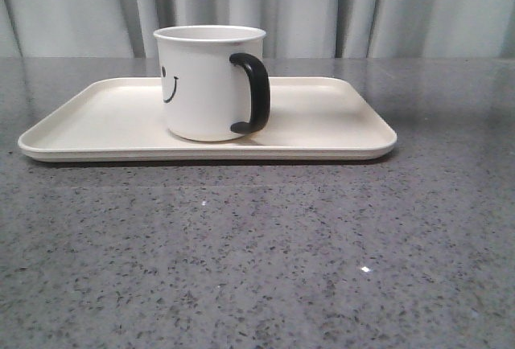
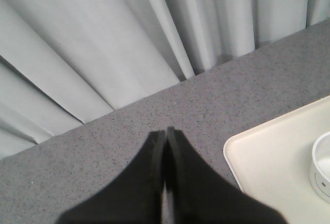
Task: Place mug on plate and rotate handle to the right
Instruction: 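Move the right gripper down over the mug's rim, then grip the mug rim with the right gripper and lift it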
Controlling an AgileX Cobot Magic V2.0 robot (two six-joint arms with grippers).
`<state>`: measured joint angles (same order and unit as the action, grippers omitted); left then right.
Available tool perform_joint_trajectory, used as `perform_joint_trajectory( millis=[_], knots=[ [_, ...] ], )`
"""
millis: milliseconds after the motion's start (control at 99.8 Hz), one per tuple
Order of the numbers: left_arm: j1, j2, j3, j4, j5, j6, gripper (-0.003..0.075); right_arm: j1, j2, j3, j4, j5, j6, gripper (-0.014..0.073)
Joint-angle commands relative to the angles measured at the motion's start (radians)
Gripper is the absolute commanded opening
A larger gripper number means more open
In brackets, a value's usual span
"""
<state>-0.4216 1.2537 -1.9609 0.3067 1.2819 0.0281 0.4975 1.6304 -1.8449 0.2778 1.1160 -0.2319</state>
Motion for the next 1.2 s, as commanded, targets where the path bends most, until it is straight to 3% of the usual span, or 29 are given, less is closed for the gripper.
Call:
perform_joint_trajectory(
  millis=[0, 501, 1193],
  knots=[
    [-0.008, -0.019, -0.011, 0.014, -0.018, -0.009, -0.0020, 0.000, -0.027, -0.032, 0.026, -0.034, -0.014, 0.0542],
    [-0.008, -0.019, -0.011, 0.026, -0.018, -0.009, -0.0020, 0.000, 0.101, -0.032, 0.072, 0.031, -0.014, 0.0542],
    [-0.008, -0.019, -0.011, 0.026, -0.018, -0.009, -0.0020, 0.000, 0.213, -0.032, 0.125, -0.020, -0.014, 0.0542]
  ],
)
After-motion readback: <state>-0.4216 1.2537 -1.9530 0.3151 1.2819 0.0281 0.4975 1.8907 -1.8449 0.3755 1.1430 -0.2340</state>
